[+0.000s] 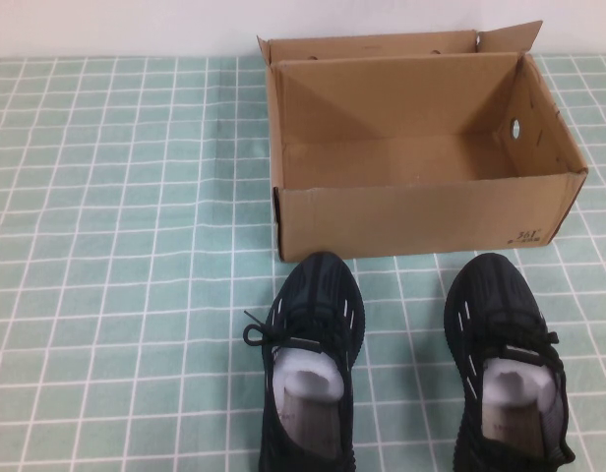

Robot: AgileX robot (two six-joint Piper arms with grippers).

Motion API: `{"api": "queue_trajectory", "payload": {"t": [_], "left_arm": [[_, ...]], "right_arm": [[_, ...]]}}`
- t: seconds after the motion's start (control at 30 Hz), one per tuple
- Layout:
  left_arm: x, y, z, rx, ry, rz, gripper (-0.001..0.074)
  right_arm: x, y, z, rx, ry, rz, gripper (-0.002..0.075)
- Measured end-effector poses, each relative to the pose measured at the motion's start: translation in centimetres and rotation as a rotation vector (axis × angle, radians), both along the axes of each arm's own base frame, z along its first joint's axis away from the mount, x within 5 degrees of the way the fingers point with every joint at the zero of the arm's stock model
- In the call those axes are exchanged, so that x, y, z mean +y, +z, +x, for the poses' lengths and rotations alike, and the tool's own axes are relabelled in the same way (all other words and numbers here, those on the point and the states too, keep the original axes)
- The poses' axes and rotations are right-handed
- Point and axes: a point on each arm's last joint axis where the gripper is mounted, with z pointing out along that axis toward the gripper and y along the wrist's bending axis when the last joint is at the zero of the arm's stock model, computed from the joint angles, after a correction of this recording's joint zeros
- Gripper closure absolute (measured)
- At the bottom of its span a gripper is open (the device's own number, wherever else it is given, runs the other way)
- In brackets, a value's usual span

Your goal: Put shoes into padded shoe box

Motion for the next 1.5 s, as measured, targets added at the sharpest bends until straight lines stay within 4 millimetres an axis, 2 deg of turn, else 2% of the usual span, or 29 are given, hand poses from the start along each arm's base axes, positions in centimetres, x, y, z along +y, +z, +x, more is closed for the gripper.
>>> {"api": "queue_trajectory", "payload": {"t": [0.1,0.27,0.47,0.53,0.63,0.73,0.93,1.07,1.23,1.33,1.4,1.5], "left_arm": [[0.0,0.0,0.0,0.000,0.000,0.000,0.0739],[0.0,0.0,0.0,0.000,0.000,0.000,0.0739],[0.0,0.0,0.0,0.000,0.000,0.000,0.0739],[0.0,0.0,0.0,0.000,0.000,0.000,0.0739],[0.0,0.0,0.0,0.000,0.000,0.000,0.0739],[0.0,0.0,0.0,0.000,0.000,0.000,0.0740],[0.0,0.0,0.0,0.000,0.000,-0.004,0.0739],[0.0,0.0,0.0,0.000,0.000,-0.004,0.0739],[0.0,0.0,0.0,0.000,0.000,-0.004,0.0739],[0.0,0.0,0.0,0.000,0.000,-0.004,0.0739],[0.0,0.0,0.0,0.000,0.000,-0.005,0.0739],[0.0,0.0,0.0,0.000,0.000,-0.005,0.0739]], "right_arm": [[0.0,1.4,1.9,0.212,-0.013,-0.037,0.0733],[-0.3,1.7,6.6,0.563,-0.003,-0.073,0.0733],[-0.5,1.5,10.1,0.595,0.017,-0.051,0.0733],[-0.4,1.0,11.2,0.646,0.054,-0.027,0.0733],[-0.1,-0.4,13.4,0.791,0.097,-0.090,0.0733],[1.0,-1.9,15.5,0.909,0.190,-0.260,0.0733],[4.4,-4.9,19.1,1.173,0.494,-0.531,0.0733],[6.6,-6.1,20.7,1.342,0.681,-0.731,0.0733],[8.7,-7.4,22.0,1.438,0.714,-0.965,0.0722],[9.6,-8.5,22.0,1.486,0.663,-1.200,0.0622],[10.4,-9.0,21.9,1.496,0.625,-1.335,0.0495],[11.3,-9.4,22.0,1.463,0.587,-1.444,0.0337]]}}
